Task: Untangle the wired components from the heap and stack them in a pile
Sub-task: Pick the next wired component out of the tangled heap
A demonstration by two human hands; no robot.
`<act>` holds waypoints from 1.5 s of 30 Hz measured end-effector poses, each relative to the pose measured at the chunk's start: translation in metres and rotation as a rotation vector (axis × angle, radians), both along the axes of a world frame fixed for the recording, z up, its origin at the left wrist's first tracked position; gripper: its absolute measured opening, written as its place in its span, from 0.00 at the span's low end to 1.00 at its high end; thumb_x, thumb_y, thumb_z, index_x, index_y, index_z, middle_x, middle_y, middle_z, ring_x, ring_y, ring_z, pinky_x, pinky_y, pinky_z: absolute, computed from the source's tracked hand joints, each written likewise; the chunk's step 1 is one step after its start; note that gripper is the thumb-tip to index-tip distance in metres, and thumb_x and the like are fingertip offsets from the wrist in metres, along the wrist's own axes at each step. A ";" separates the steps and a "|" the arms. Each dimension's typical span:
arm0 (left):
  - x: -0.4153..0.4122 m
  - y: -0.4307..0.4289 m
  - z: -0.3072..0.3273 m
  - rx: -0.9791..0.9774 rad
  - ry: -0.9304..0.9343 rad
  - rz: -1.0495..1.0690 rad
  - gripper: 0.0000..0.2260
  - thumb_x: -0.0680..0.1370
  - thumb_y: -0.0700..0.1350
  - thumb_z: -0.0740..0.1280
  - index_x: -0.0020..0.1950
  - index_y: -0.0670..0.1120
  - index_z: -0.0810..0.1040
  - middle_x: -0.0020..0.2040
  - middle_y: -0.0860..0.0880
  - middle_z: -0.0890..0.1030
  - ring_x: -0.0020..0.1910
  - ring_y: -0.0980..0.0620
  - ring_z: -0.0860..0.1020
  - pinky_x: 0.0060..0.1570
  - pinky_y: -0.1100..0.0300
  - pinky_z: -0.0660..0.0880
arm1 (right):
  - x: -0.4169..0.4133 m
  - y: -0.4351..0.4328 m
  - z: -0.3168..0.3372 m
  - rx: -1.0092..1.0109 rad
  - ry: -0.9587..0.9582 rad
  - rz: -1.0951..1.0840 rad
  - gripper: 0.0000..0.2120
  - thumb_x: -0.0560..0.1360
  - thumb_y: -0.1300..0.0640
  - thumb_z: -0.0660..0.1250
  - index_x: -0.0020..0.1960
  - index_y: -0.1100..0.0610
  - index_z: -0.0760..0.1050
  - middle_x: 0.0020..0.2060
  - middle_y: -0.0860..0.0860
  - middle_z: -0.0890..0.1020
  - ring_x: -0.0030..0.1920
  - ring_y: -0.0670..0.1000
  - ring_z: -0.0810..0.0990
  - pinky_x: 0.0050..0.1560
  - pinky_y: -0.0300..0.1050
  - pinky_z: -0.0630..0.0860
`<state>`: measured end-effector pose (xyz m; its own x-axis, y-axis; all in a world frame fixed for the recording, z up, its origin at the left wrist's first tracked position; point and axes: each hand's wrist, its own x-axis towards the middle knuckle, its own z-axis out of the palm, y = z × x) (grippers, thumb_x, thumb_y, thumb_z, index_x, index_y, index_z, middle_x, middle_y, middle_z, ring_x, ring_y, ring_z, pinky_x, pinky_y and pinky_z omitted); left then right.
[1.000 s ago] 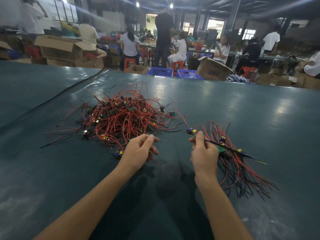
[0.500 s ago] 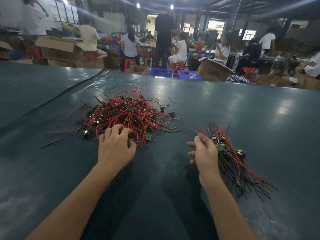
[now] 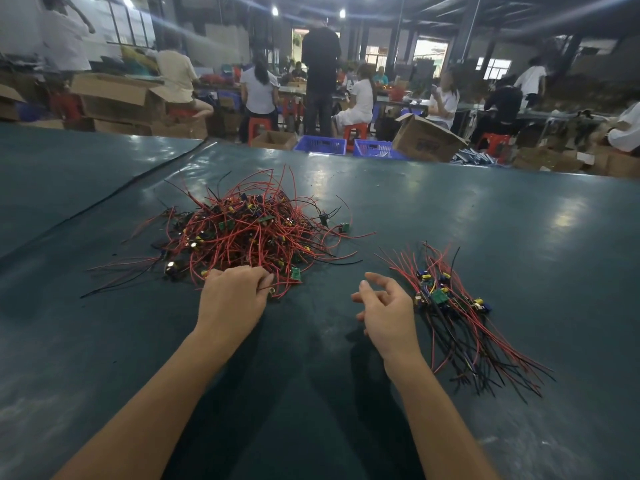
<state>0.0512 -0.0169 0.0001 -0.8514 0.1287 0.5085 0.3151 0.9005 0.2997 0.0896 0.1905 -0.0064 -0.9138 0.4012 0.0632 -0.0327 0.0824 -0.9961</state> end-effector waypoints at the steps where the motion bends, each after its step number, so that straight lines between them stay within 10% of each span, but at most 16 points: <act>1: 0.001 0.002 0.001 0.033 0.037 -0.047 0.14 0.81 0.46 0.63 0.38 0.42 0.79 0.31 0.51 0.75 0.32 0.46 0.75 0.47 0.50 0.73 | 0.000 -0.001 0.000 0.008 0.000 0.006 0.04 0.80 0.55 0.64 0.51 0.46 0.75 0.34 0.46 0.83 0.27 0.42 0.74 0.27 0.35 0.70; 8: 0.000 0.001 0.004 -0.083 -0.031 0.116 0.14 0.81 0.54 0.60 0.43 0.47 0.77 0.38 0.51 0.77 0.40 0.47 0.77 0.41 0.53 0.71 | 0.002 -0.014 -0.004 0.130 0.036 0.121 0.05 0.79 0.57 0.65 0.46 0.49 0.77 0.36 0.48 0.82 0.30 0.36 0.78 0.33 0.32 0.73; 15: 0.000 0.007 0.004 0.194 0.123 -0.188 0.16 0.81 0.46 0.63 0.35 0.41 0.74 0.26 0.54 0.69 0.24 0.53 0.69 0.27 0.58 0.67 | 0.007 -0.019 -0.002 0.186 0.011 0.182 0.02 0.77 0.55 0.69 0.49 0.50 0.79 0.38 0.48 0.82 0.33 0.39 0.78 0.36 0.37 0.78; 22: 0.017 0.032 0.006 0.419 0.231 -0.516 0.11 0.81 0.46 0.63 0.46 0.42 0.80 0.37 0.51 0.80 0.36 0.57 0.77 0.36 0.62 0.74 | 0.018 -0.033 0.001 0.333 -0.083 0.487 0.20 0.71 0.47 0.75 0.60 0.47 0.77 0.46 0.45 0.82 0.38 0.48 0.81 0.38 0.40 0.78; 28: 0.016 0.037 0.001 0.550 0.214 -0.569 0.07 0.77 0.47 0.69 0.54 0.47 0.80 0.42 0.57 0.78 0.38 0.58 0.79 0.40 0.70 0.74 | 0.020 -0.034 0.004 0.167 -0.072 0.546 0.03 0.74 0.51 0.73 0.46 0.49 0.80 0.41 0.48 0.82 0.34 0.50 0.77 0.34 0.44 0.74; 38: 0.014 0.036 -0.003 0.457 0.309 -0.474 0.13 0.73 0.48 0.71 0.54 0.45 0.74 0.52 0.52 0.74 0.48 0.54 0.75 0.45 0.66 0.72 | 0.010 -0.027 0.003 0.031 0.109 0.179 0.06 0.77 0.61 0.69 0.42 0.61 0.81 0.33 0.54 0.83 0.33 0.49 0.80 0.37 0.42 0.78; 45: 0.017 0.037 -0.004 0.560 -0.149 -0.354 0.19 0.70 0.68 0.67 0.46 0.53 0.77 0.37 0.56 0.80 0.33 0.59 0.78 0.33 0.67 0.75 | 0.013 -0.025 0.001 -0.047 0.139 0.131 0.04 0.72 0.60 0.74 0.45 0.56 0.81 0.37 0.52 0.84 0.37 0.50 0.85 0.30 0.40 0.79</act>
<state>0.0679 0.0198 -0.0043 -0.8727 0.1639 0.4599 0.4813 0.4473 0.7539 0.1024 0.1658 -0.0056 -0.9420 0.2852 0.1766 -0.1780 0.0214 -0.9838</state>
